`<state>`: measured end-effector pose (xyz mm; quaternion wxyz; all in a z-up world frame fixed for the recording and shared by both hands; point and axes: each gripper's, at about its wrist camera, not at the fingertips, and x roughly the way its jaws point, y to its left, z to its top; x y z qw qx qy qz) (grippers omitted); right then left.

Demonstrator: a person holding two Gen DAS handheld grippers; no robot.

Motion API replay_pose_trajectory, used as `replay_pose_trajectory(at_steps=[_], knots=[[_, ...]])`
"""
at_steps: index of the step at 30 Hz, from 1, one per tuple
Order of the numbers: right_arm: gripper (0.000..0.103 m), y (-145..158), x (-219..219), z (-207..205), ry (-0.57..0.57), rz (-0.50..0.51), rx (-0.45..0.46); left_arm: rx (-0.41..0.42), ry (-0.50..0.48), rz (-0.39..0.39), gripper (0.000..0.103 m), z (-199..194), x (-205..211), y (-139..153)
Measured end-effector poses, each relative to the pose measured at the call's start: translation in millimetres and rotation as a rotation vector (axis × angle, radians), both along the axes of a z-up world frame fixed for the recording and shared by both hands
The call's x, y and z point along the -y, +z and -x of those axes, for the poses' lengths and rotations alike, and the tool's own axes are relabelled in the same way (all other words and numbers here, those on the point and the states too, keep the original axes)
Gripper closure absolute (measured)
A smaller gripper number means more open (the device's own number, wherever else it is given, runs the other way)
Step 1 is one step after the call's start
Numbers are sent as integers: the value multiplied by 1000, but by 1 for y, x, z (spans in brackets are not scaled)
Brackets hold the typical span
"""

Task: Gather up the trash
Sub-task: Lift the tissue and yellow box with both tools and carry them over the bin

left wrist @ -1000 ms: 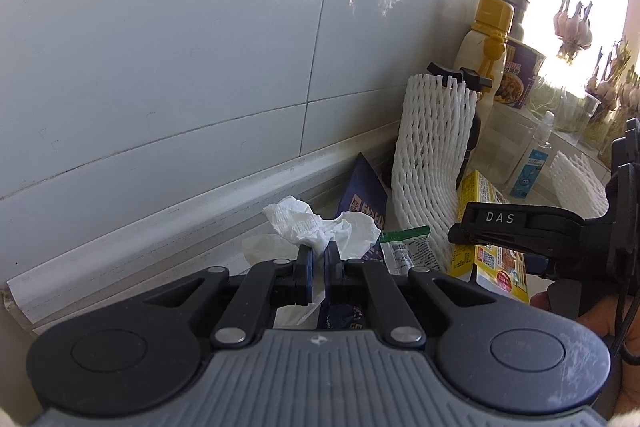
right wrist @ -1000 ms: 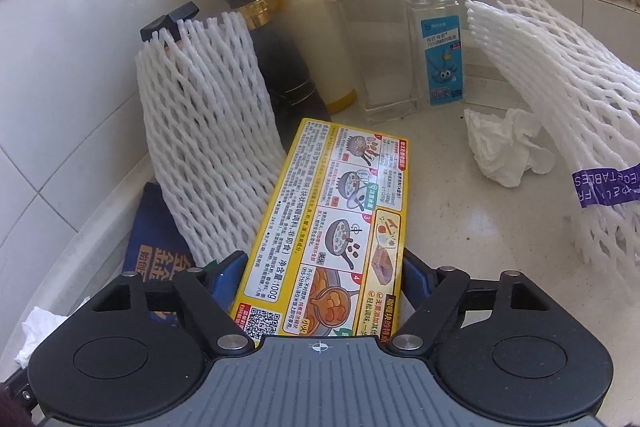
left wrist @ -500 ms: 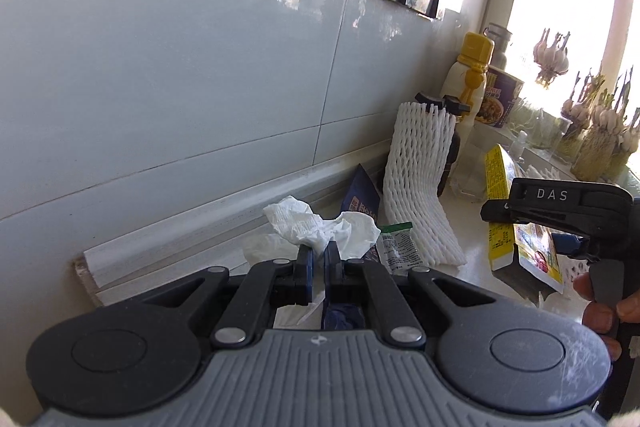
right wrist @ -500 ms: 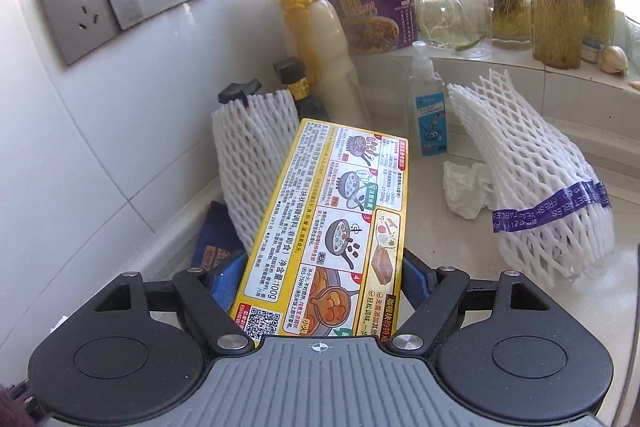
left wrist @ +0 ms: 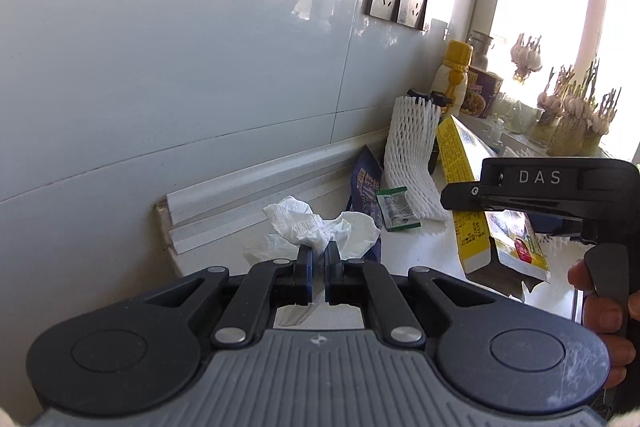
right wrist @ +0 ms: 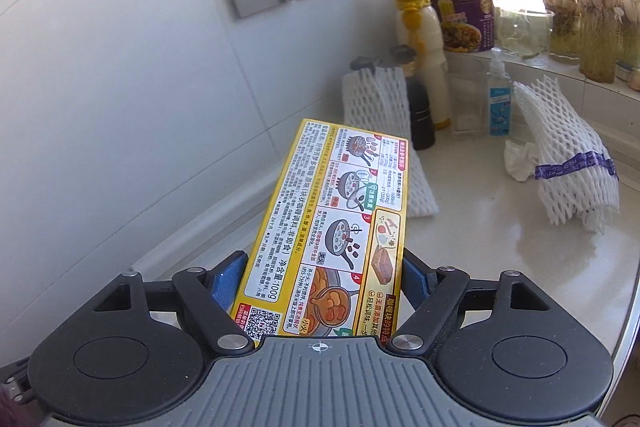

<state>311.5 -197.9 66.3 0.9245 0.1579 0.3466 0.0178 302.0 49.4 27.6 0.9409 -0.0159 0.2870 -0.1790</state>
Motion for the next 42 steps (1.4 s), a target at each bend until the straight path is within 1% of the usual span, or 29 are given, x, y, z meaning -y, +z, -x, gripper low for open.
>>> replay_pose_trajectory(at_steps=[6, 12, 16, 19, 23, 27, 32, 37, 42], knots=[[23, 4, -39, 29, 101, 5, 5, -6, 28, -15, 98, 31, -28, -5], [23, -1, -76, 57, 201, 11, 9, -14, 62, -39, 98, 58, -53, -14], [23, -8, -97, 75, 263, 28, 8, -29, 79, -44, 98, 74, -69, -22], [23, -16, -108, 86, 298, 17, -1, -41, 93, -42, 98, 82, -78, -28], [23, -29, -123, 101, 335, 22, -7, -68, 108, -16, 98, 94, -93, -41], [23, -50, -135, 113, 374, 0, -30, -88, 134, -8, 98, 104, -106, -61], [23, -91, -150, 126, 417, -56, -77, -128, 172, 6, 98, 110, -122, -98], [23, -143, -166, 134, 456, -53, -143, -183, 212, -20, 98, 114, -131, -144], [23, -188, -174, 136, 491, -59, -217, -246, 241, -61, 98, 119, -138, -187]])
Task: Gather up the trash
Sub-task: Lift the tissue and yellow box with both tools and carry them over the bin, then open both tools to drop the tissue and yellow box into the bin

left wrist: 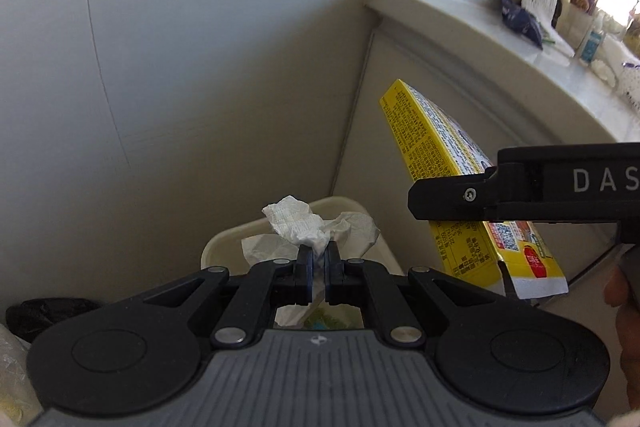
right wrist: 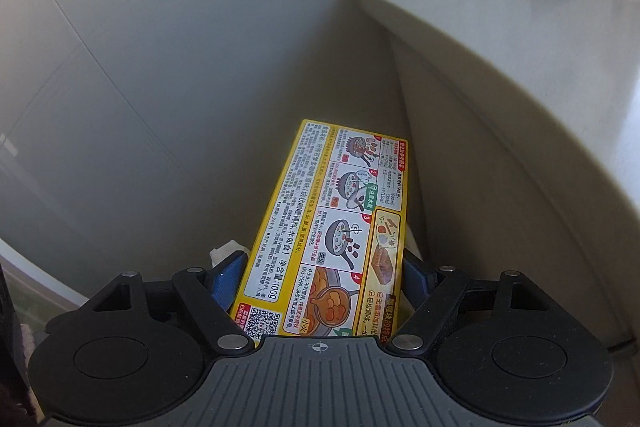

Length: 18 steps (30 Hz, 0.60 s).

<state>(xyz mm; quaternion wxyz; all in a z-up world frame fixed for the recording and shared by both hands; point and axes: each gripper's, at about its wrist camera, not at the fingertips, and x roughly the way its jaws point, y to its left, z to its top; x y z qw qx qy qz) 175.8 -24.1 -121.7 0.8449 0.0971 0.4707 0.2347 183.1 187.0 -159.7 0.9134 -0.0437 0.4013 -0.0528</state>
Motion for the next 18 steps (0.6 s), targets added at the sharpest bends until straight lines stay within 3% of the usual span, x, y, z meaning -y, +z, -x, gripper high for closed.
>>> replay_pose_trajectory(at_steps=[9, 18], knots=[[23, -55, -5, -3, 47, 58, -49, -74, 9, -22, 98, -1, -8, -51], [22, -113, -12, -36, 61, 94, -133, -100, -17, -36, 98, -12, -2, -85]])
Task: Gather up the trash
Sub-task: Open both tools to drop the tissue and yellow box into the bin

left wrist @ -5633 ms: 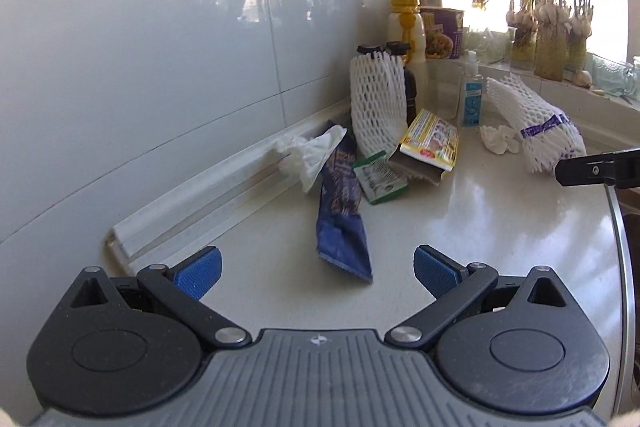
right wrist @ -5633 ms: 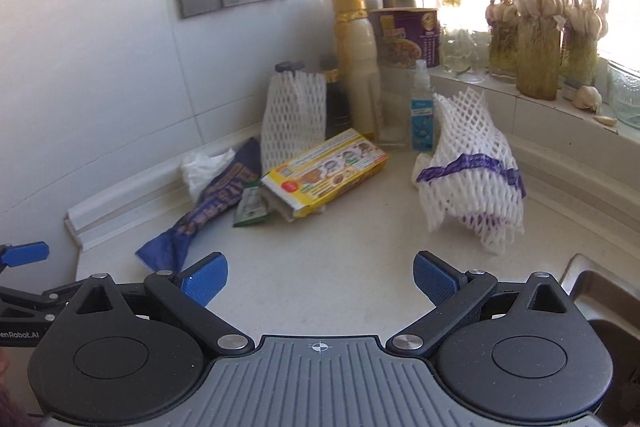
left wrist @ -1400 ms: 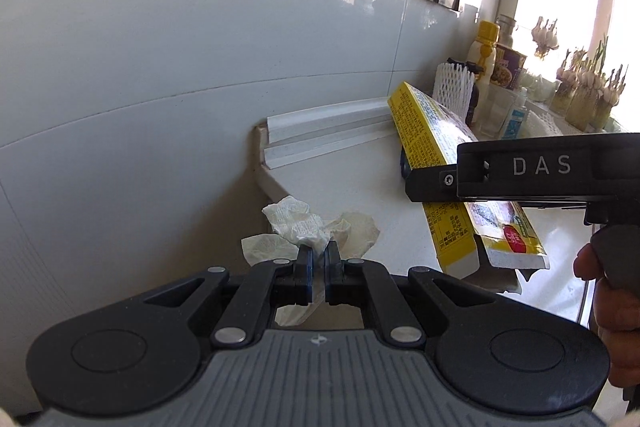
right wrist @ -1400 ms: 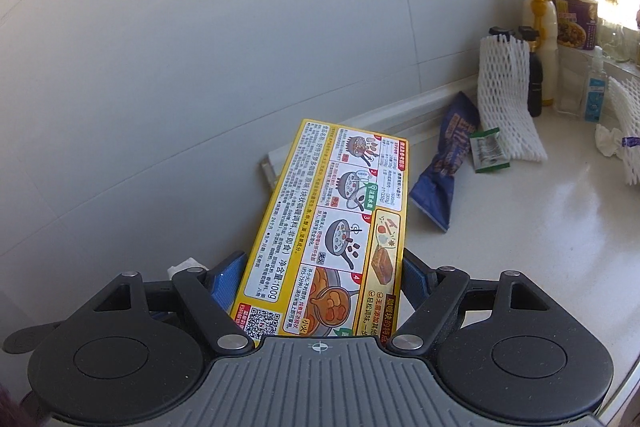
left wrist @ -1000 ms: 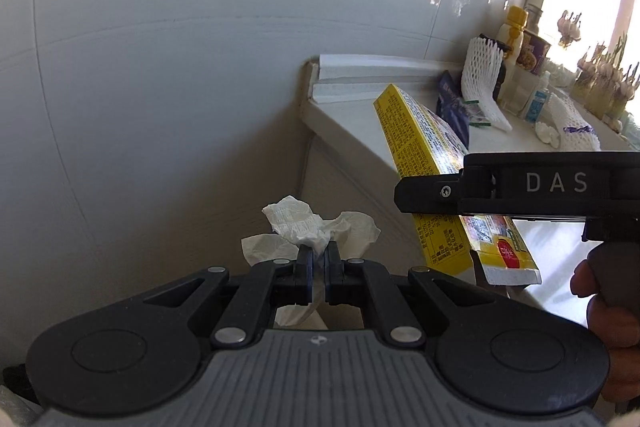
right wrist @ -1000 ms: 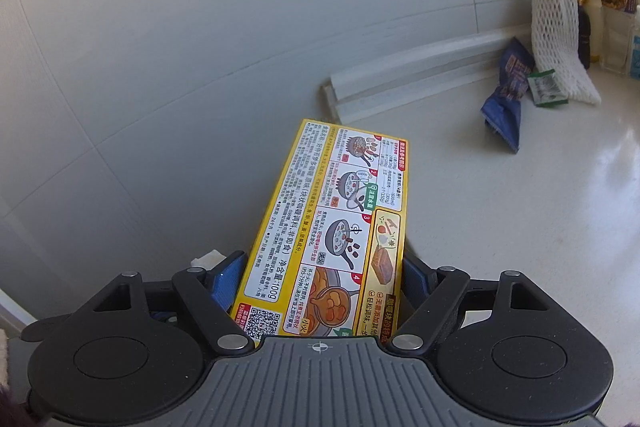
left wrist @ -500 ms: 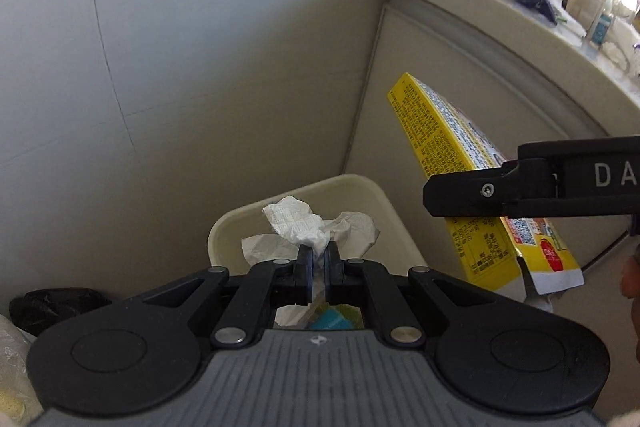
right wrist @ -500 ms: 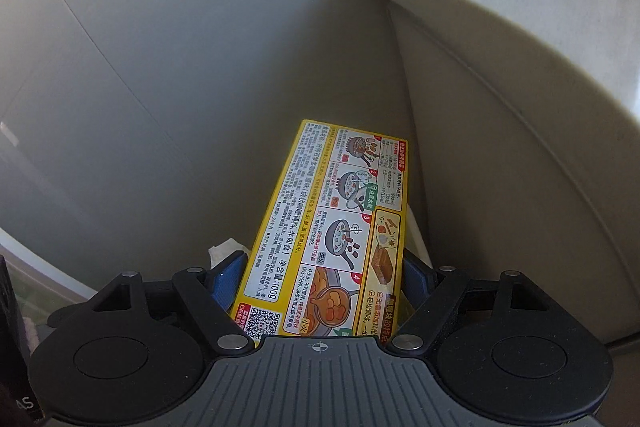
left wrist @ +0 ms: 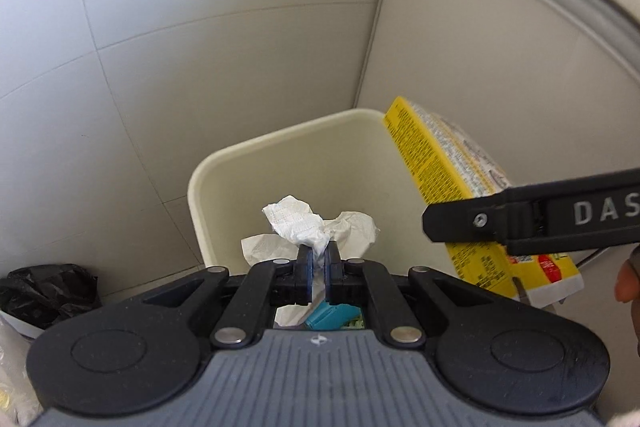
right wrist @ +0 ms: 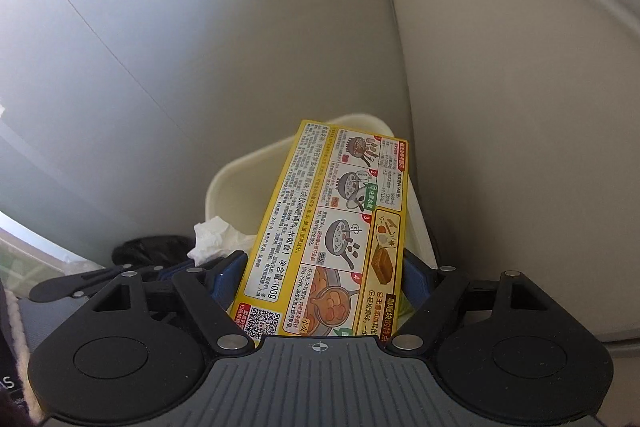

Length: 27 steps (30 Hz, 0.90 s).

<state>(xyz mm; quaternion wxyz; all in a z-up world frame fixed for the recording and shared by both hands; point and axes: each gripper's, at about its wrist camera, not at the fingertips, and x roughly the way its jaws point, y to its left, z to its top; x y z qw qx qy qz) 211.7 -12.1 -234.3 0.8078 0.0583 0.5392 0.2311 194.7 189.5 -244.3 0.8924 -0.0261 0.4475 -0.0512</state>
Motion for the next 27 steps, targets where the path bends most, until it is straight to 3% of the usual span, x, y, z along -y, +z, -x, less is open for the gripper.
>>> replay_pose_trajectory(at_steps=[9, 20, 22, 25, 27], knots=[[22, -46, -27, -31, 19, 63, -81, -9, -59, -72, 98, -12, 6, -31], [22, -58, -55, -39, 94, 88, -96, -79, -59, -89, 98, -25, -1, -54], [23, -57, -60, -41, 115, 96, -86, -85, -63, -94, 97, -42, 12, -55], [22, -57, -64, -43, 128, 95, -87, -91, -70, -93, 92, -46, 13, -56], [18, -56, -65, -46, 118, 82, -96, -89, -71, -102, 81, -47, 15, -55]])
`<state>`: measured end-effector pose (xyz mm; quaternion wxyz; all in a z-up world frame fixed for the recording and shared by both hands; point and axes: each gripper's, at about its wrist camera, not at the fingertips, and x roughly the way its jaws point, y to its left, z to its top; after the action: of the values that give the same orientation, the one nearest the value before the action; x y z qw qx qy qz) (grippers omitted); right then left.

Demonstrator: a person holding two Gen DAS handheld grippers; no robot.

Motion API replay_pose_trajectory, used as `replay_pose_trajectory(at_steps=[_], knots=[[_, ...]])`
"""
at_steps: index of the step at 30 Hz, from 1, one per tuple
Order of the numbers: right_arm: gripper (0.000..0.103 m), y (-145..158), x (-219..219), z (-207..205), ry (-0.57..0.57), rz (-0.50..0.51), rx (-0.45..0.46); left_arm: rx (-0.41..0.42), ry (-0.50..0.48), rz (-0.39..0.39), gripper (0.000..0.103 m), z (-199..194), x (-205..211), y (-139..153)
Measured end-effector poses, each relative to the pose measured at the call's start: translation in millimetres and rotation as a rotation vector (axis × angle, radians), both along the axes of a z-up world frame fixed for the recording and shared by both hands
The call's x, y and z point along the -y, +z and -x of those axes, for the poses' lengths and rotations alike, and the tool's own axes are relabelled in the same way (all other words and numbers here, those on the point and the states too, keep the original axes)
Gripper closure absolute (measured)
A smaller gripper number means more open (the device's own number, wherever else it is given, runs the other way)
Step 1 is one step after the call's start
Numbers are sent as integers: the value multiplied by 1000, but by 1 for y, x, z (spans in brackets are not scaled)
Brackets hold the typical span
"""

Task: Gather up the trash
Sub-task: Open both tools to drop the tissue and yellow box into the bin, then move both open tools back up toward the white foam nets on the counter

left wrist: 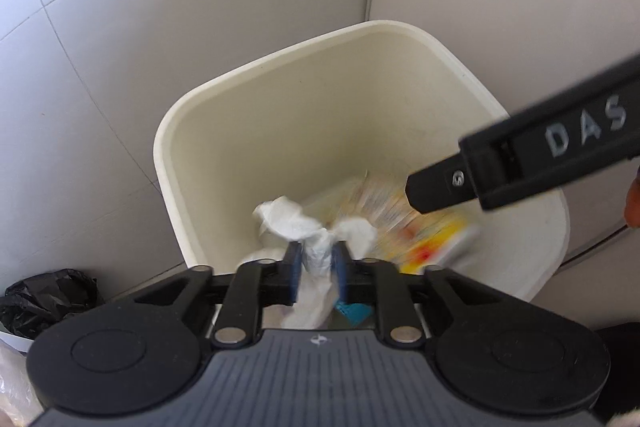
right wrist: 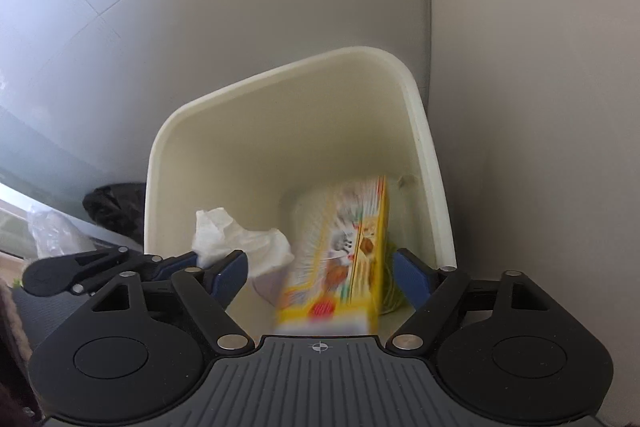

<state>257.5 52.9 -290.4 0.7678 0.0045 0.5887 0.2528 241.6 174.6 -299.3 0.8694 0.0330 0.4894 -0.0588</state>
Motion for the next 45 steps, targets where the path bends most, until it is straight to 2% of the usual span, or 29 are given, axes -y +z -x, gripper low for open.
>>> replay_pose_trajectory(at_steps=[4, 9, 14, 16, 23, 36, 45], knots=[[16, 1, -2, -2, -9, -5, -8, 4, -17, -16, 76, -3, 4, -1], [13, 7, 0, -1, -5, -4, -7, 22, -26, -16, 46, 4, 6, 6], [12, 3, 5, 3, -6, -11, 4, 37, -36, -14, 37, 8, 9, 11], [12, 6, 8, 5, -5, -13, 10, 44, -40, -14, 35, 10, 13, 9], [12, 30, 11, 15, 23, -16, 62, 76, -76, -31, 29, 25, 10, 34], [11, 103, 20, 52, 91, -34, 201, 157, -103, -50, 10, 65, 11, 78], [6, 167, 40, 79, 114, -60, 296, 188, -115, -51, 5, 88, 11, 108]])
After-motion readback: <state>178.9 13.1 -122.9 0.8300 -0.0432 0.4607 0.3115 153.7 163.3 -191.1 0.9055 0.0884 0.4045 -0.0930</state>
